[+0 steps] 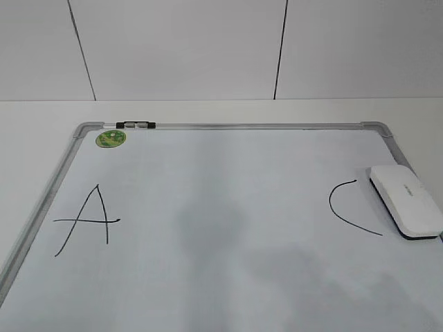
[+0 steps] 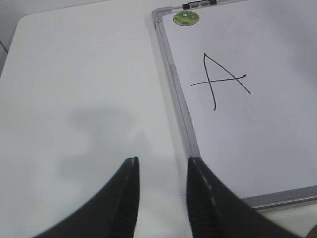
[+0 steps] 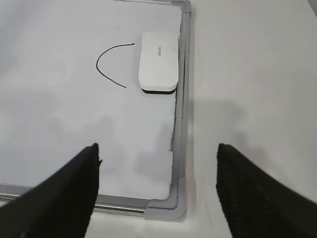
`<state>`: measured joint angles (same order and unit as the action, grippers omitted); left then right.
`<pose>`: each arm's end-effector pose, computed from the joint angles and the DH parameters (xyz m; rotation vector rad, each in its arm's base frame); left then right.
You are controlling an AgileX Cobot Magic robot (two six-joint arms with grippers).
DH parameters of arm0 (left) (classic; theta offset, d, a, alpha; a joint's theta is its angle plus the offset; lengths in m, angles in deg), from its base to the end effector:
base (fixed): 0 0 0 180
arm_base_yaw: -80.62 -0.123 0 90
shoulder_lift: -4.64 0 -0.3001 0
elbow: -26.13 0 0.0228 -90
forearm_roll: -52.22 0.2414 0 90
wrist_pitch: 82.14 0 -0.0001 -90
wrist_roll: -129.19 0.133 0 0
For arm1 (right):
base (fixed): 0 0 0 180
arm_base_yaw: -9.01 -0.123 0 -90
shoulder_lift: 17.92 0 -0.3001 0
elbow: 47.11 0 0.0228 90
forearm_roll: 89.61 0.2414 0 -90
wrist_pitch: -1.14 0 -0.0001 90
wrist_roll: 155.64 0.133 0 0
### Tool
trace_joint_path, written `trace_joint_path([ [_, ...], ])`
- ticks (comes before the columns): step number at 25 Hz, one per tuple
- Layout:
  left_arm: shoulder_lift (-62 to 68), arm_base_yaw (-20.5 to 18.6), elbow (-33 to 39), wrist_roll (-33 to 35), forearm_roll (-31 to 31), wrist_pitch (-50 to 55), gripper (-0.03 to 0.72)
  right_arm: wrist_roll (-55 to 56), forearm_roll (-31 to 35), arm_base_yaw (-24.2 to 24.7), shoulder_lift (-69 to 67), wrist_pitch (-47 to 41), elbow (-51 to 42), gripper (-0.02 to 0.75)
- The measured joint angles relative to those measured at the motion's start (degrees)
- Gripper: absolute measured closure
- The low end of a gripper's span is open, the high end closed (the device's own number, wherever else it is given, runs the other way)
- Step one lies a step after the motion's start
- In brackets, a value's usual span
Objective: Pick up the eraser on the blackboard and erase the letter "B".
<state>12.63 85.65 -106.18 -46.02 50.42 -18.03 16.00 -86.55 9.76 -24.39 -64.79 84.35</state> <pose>0.0043 -0.0042 0.2535 0.1817 2.0826 -0.0404 0.0005 0.0065 0.2456 -0.1462 2.1046 -0.0306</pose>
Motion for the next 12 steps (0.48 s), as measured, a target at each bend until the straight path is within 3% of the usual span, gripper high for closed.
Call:
trace_joint_path([
  [4, 0.00, -2.19, 0.00, 0.00, 0.00, -0.16, 0.444, 0.10, -1.70, 0.00, 0.00, 0.13, 0.00, 0.150],
  [12, 0.00, -2.46, 0.00, 0.00, -0.36, -0.14, 0.444, 0.23, -2.24, 0.00, 0.00, 0.17, 0.00, 0.150],
])
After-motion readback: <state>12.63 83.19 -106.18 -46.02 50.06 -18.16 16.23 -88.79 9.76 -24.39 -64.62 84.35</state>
